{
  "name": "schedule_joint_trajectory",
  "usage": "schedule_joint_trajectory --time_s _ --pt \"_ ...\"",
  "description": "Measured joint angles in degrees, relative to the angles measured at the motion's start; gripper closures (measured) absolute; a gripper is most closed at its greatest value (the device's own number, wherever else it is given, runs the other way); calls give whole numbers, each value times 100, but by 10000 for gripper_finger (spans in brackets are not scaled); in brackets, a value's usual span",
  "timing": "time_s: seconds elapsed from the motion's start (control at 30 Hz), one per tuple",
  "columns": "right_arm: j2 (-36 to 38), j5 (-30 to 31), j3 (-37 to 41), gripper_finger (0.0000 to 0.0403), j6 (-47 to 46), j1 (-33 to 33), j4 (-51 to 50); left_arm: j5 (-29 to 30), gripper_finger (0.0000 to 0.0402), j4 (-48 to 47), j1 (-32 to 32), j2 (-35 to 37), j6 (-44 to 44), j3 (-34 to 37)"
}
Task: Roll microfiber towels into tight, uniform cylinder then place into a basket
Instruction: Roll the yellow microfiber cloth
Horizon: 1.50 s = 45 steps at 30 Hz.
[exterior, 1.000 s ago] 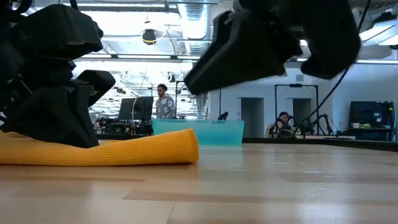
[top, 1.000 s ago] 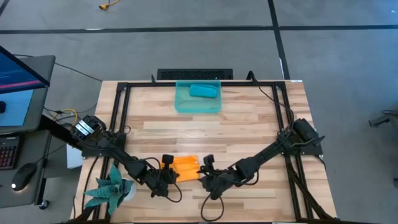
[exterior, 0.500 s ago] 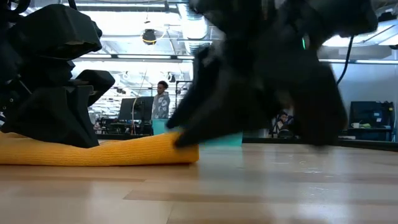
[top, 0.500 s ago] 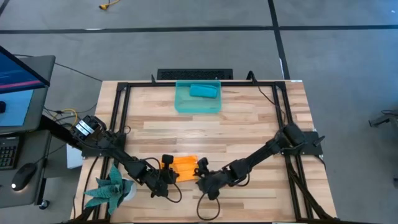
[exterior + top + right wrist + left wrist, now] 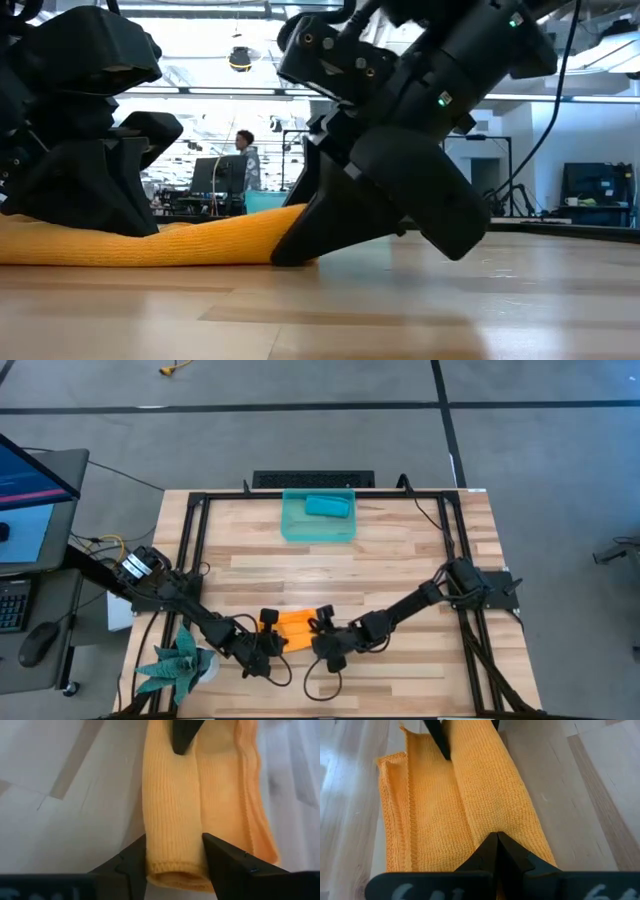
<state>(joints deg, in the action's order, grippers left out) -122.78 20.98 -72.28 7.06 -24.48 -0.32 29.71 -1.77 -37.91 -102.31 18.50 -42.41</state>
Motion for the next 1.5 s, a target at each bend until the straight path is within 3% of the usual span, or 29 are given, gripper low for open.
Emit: schedule_joint_trajectory --time_s 0.17,0.4,0.47,0.67,0.8,1.07,1.5 --pt "-26 -143 -6 243 -35 20 -9 49 401 91 0 -4 2 4" --pt "-22 -593 1 366 -256 103 -20 111 401 87 -13 162 62 13" --pt "-23 -750 -2 384 -363 162 -16 111 401 49 -13 234 71 18" --pt "-26 -991 1 363 -1139 325 -9 162 401 -147 -13 412 103 22" --pt "-26 -1354 3 384 -1579 467 -26 223 401 -521 -37 606 312 20" --pt "-26 -2190 14 376 -2605 725 102 974 401 -1022 -377 1118 357 13" --pt "-39 -2805 24 377 -3618 916 449 1161 401 -1085 -929 1367 -192 -12"
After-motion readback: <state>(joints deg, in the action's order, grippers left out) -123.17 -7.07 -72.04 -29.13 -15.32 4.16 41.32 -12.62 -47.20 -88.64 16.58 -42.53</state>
